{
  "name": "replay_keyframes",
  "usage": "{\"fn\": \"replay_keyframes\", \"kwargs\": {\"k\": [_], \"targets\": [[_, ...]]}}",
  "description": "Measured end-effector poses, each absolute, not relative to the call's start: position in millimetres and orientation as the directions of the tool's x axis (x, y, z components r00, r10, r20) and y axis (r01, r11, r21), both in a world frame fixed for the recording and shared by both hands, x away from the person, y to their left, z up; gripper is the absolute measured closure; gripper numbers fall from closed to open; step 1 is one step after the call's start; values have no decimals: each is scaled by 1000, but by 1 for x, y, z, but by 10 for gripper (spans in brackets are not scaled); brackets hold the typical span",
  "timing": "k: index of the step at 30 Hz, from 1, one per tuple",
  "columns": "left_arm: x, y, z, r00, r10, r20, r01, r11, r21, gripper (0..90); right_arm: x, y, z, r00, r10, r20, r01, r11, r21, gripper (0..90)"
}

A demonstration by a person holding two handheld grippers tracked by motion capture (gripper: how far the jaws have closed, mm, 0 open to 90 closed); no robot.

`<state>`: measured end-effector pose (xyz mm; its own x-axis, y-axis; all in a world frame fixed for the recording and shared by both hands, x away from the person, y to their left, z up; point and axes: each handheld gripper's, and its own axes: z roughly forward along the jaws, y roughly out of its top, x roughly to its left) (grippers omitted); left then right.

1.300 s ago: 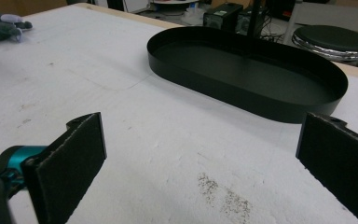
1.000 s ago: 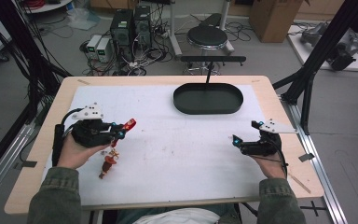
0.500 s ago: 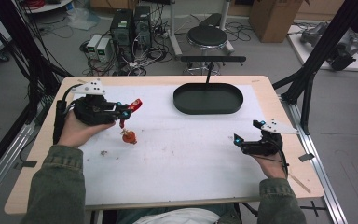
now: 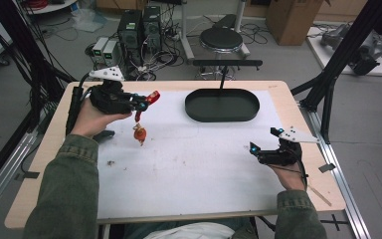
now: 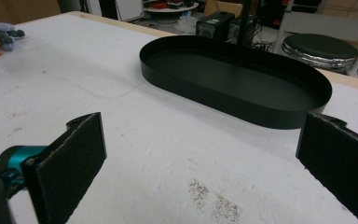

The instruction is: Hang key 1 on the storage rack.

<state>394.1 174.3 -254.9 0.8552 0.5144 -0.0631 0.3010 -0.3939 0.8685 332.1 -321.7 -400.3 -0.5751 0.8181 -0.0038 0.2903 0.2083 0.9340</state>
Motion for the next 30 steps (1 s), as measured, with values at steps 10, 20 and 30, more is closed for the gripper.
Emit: {"fn": "replay_keyframes", "kwargs": {"k": [10, 20, 30], "targets": [[421, 144, -237, 874, 485, -19, 264, -442, 858, 748, 331, -320, -401, -581, 814, 0, 293, 209, 933, 5], [453, 122, -223, 858, 513, -19, 273, -426, 863, 747, 332, -326, -402, -575, 818, 20, 298, 186, 936, 5], [487, 87, -210, 854, 520, -21, 289, -441, 850, 748, 334, -328, -402, -584, 811, 44, 298, 164, 940, 5]]}}
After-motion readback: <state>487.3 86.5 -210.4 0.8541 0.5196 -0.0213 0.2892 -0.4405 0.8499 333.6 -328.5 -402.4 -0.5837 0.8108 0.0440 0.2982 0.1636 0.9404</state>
